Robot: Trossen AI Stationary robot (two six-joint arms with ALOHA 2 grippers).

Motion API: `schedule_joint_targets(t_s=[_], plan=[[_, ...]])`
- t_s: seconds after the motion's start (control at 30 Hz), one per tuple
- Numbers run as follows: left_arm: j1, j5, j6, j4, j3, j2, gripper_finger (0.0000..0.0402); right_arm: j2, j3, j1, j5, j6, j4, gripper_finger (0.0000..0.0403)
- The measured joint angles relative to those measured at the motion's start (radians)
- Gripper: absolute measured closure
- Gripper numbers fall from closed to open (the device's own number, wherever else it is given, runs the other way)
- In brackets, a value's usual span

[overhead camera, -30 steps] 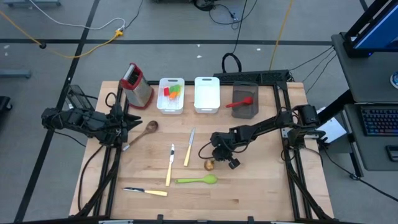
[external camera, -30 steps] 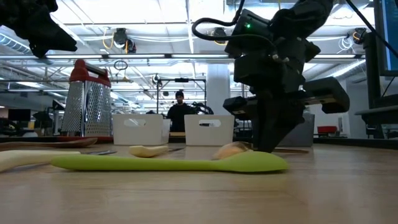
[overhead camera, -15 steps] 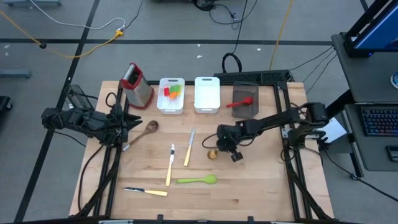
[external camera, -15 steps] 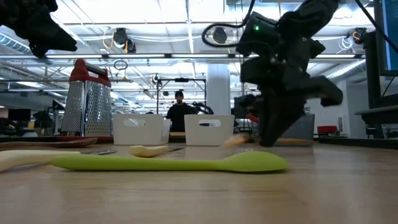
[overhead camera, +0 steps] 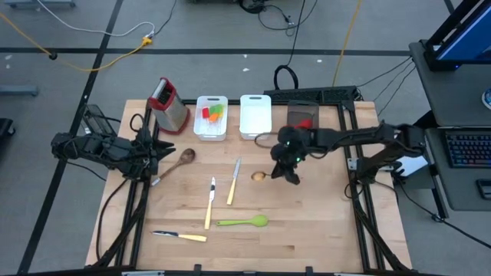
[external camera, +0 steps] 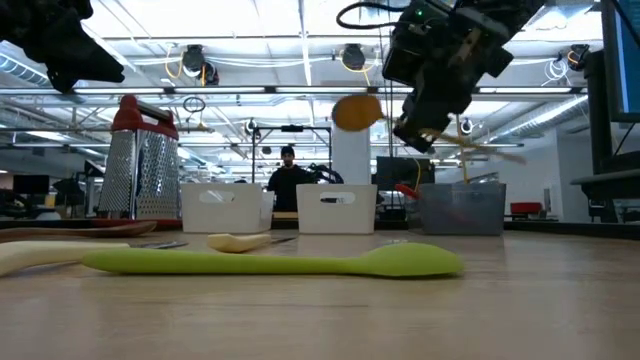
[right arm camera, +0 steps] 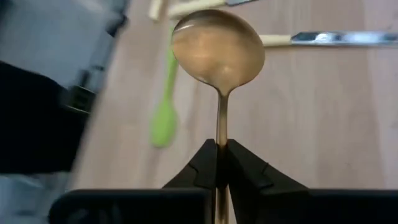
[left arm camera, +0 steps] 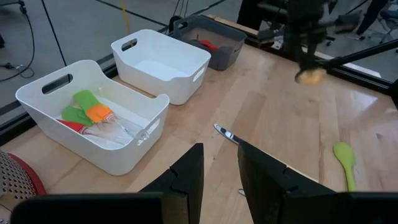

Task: Pick & Place Kitchen Items
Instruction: Put the yellow serving spoon into the black bin

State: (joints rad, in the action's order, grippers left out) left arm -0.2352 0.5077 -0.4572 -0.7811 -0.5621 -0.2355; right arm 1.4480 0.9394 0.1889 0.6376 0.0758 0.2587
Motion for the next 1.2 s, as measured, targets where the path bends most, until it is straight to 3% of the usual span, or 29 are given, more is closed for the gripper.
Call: schedule_joint_targets(t_s=[0.27, 0.53, 0.67, 1.2], plan=[[0.0, 0.0, 0.0, 0.001, 0.0, 0.0, 0.03, -0.032, 0.0, 0.13, 0.282, 0.22, -0.032, 0.0391], [0.0, 0.0, 0.0, 0.0, 0.0, 0.0, 0.03, -0.032, 0.0, 0.265, 0.539, 0.542, -0.204, 0.0391], [0.0, 0.0, 0.0, 0.0, 0.0, 0.0, 0.03, -0.032, 0.0, 0.344, 0.572, 0.676, -0.252, 0.0391], [0.0, -0.001, 0.004, 0.0, 0.0, 0.0, 0.03, -0.032, 0.001, 0.672, 0.548, 0.915, -0.251, 0.0391]])
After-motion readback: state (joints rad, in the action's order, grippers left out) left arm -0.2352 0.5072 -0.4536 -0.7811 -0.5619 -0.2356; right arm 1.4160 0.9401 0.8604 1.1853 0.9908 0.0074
